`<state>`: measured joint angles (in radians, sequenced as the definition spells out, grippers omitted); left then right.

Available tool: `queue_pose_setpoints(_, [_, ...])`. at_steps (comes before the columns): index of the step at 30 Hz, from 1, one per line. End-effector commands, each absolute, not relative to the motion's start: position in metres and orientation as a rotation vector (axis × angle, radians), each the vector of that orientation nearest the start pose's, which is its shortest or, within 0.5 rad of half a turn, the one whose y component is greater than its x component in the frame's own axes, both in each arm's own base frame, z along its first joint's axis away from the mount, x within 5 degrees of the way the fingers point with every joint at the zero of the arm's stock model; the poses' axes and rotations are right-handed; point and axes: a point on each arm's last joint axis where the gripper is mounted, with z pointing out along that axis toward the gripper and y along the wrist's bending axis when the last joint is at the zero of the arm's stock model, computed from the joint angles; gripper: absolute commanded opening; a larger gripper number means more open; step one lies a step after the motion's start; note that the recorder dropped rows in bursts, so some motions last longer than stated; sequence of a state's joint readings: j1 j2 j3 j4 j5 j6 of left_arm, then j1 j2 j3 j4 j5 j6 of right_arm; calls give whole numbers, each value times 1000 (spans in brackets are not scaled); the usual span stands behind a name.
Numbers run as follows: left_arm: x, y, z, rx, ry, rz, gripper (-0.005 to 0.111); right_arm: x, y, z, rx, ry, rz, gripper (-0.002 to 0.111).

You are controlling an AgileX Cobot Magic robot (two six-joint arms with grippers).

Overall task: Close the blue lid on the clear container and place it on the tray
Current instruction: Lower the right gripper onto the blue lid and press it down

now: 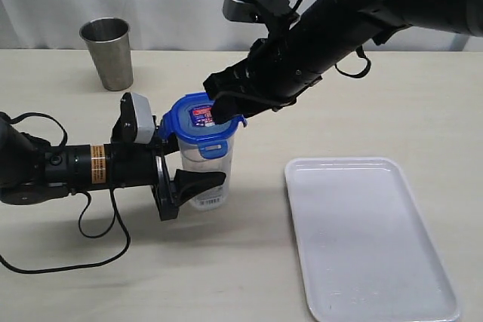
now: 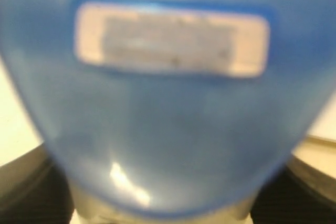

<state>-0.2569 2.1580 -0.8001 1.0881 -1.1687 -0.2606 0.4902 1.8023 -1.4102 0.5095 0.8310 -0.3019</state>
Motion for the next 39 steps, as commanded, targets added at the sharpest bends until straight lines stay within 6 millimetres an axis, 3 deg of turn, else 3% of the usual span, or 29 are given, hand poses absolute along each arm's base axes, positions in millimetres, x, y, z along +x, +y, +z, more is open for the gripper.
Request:
queue_pose_setpoints(1, [304,-155,81,1132,1552,-845,0,326,215,256,-753,2630,722,48])
queue_pose_setpoints(7, [304,-155,81,1130,1546,-849,0,325,223,243,-778,2669,852,48])
queue_pose_setpoints(16, [303,-155,81,1136,1545,-851,0,326,230,209,-834,2787,934,45])
queue_pose_setpoints(21, [303,-155,81,1136,1545,-851,0,326,231,200,-857,2812,958,44])
queue_pose_setpoints(31, [303,-155,81,1136,1548,-857,0,338,223,212,-930,2795,708,46])
queue_pose_setpoints(39, [303,-155,81,1136,1548,-857,0,342,222,221,-938,2736,668,57])
